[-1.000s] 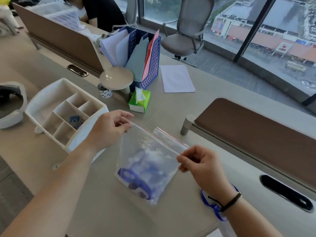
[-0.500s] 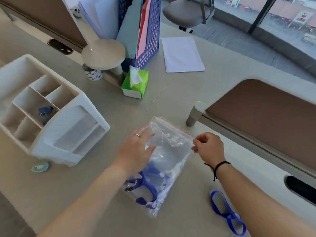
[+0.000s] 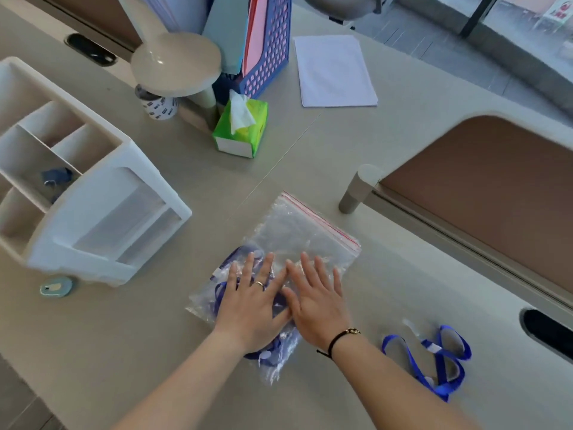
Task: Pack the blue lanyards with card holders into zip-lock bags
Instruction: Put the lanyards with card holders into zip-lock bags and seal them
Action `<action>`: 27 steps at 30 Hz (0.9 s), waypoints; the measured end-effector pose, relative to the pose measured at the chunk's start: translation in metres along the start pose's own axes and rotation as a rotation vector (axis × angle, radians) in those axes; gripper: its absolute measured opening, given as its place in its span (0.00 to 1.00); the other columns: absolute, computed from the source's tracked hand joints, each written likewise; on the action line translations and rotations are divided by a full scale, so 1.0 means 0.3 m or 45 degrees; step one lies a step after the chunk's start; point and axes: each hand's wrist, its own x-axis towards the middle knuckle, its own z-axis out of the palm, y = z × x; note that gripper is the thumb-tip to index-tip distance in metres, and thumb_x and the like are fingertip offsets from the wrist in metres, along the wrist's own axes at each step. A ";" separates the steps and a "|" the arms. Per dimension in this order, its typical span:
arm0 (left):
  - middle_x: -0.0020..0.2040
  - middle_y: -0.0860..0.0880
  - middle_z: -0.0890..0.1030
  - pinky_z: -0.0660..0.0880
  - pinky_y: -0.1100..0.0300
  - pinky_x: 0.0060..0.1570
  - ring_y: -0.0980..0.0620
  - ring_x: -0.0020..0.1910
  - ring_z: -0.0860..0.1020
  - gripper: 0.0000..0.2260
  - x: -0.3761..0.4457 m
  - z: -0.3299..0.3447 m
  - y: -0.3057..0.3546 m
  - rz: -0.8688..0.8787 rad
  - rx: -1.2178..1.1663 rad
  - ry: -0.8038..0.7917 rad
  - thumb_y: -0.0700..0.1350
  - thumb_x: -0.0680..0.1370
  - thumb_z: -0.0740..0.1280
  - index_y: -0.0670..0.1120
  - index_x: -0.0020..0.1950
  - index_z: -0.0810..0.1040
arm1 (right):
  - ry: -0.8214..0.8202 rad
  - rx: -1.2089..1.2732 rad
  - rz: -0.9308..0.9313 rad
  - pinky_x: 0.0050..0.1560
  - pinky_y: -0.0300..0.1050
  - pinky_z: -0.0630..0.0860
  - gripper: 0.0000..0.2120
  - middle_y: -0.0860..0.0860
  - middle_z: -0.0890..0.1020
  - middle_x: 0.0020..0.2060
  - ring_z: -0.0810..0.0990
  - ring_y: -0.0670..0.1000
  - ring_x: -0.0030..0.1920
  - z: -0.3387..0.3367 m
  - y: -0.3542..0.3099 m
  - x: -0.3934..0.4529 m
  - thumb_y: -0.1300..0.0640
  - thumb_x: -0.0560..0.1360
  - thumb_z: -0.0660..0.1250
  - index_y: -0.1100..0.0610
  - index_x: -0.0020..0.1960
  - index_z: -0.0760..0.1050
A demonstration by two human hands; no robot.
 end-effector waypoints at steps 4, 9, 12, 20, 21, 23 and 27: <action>0.82 0.49 0.40 0.41 0.36 0.77 0.41 0.80 0.36 0.38 0.012 0.038 0.001 -0.010 0.021 0.070 0.74 0.73 0.34 0.60 0.81 0.43 | -0.047 -0.094 -0.006 0.77 0.55 0.31 0.27 0.42 0.34 0.78 0.27 0.48 0.76 0.026 0.045 0.017 0.37 0.82 0.37 0.40 0.78 0.35; 0.83 0.48 0.45 0.45 0.34 0.77 0.40 0.81 0.41 0.37 0.022 0.081 0.003 -0.005 0.051 0.139 0.74 0.77 0.41 0.57 0.82 0.47 | -0.053 -0.154 -0.039 0.77 0.57 0.32 0.27 0.43 0.30 0.77 0.24 0.48 0.75 0.035 0.061 0.018 0.38 0.82 0.36 0.41 0.77 0.31; 0.83 0.47 0.47 0.46 0.34 0.76 0.39 0.81 0.44 0.36 0.021 0.088 0.001 -0.009 0.071 0.140 0.73 0.77 0.44 0.57 0.82 0.48 | -0.104 -0.141 -0.032 0.76 0.56 0.30 0.27 0.42 0.30 0.76 0.24 0.49 0.74 0.028 0.062 0.020 0.38 0.82 0.37 0.40 0.77 0.31; 0.82 0.47 0.36 0.32 0.37 0.74 0.41 0.79 0.32 0.37 0.017 0.042 0.023 -0.069 0.110 0.046 0.74 0.74 0.37 0.60 0.80 0.38 | -0.088 0.121 -0.064 0.78 0.55 0.35 0.28 0.44 0.37 0.79 0.34 0.48 0.78 -0.088 0.087 -0.036 0.38 0.81 0.47 0.40 0.79 0.45; 0.82 0.46 0.37 0.31 0.38 0.74 0.41 0.80 0.34 0.37 0.012 0.032 0.036 -0.065 0.097 0.086 0.74 0.76 0.41 0.59 0.81 0.40 | -0.014 0.089 -0.091 0.79 0.54 0.37 0.27 0.45 0.40 0.80 0.37 0.48 0.79 -0.098 0.114 -0.078 0.38 0.81 0.48 0.40 0.79 0.47; 0.83 0.43 0.51 0.36 0.39 0.74 0.40 0.81 0.49 0.36 -0.008 -0.004 0.090 -0.012 0.057 0.242 0.71 0.76 0.51 0.55 0.81 0.55 | 0.078 0.050 -0.079 0.79 0.51 0.44 0.26 0.48 0.49 0.80 0.47 0.51 0.80 -0.106 0.192 -0.180 0.40 0.81 0.52 0.41 0.77 0.53; 0.63 0.42 0.80 0.68 0.41 0.67 0.38 0.63 0.77 0.24 -0.062 -0.011 0.261 0.196 -0.095 0.576 0.61 0.75 0.62 0.45 0.61 0.80 | 0.251 0.142 0.297 0.69 0.48 0.64 0.22 0.49 0.68 0.69 0.68 0.55 0.68 -0.090 0.405 -0.396 0.45 0.77 0.61 0.47 0.69 0.68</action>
